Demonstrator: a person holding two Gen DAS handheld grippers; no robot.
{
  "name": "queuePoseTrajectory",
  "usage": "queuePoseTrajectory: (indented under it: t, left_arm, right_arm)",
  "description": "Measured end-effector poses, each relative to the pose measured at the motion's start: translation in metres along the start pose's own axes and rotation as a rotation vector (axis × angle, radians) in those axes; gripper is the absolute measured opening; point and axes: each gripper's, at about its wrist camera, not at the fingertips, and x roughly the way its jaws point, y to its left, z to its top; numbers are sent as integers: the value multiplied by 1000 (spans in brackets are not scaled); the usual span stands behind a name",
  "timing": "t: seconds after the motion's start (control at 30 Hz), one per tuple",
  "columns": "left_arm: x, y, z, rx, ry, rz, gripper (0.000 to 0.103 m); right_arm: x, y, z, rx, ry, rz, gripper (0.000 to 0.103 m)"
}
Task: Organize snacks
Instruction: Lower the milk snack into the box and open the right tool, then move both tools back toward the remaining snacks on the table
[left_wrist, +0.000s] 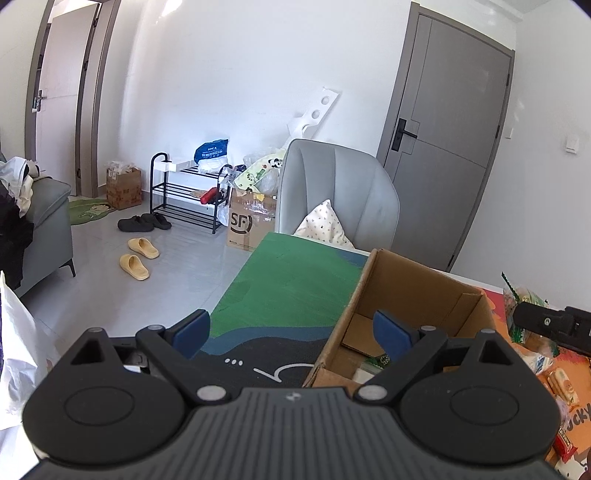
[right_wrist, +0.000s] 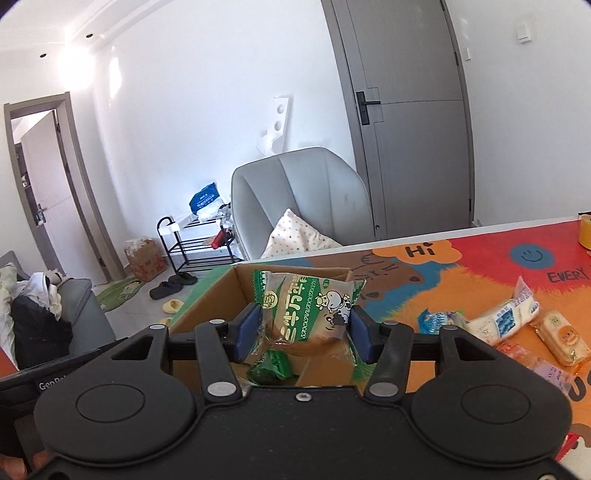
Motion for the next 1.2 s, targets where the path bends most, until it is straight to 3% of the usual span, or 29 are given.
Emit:
queuePoseTrajectory:
  t: [0.13,0.33,0.73,1.2]
  left_arm:
    - [0,4,3,-9,-5,9,94]
    - [0,1,3,-11,0,4,94]
    - [-15,-42,-9,53,27,-79,94]
    - [-42,-120,-31,165,33,-235,94]
  right_arm:
    - [5,11,2,-18,-11,39,68]
    - [-2,-2,0,8,2,-10,77]
    - [-49,-66,-15,98,17,-134,79]
    - [-96,-131,-34,180,-6,-239,78]
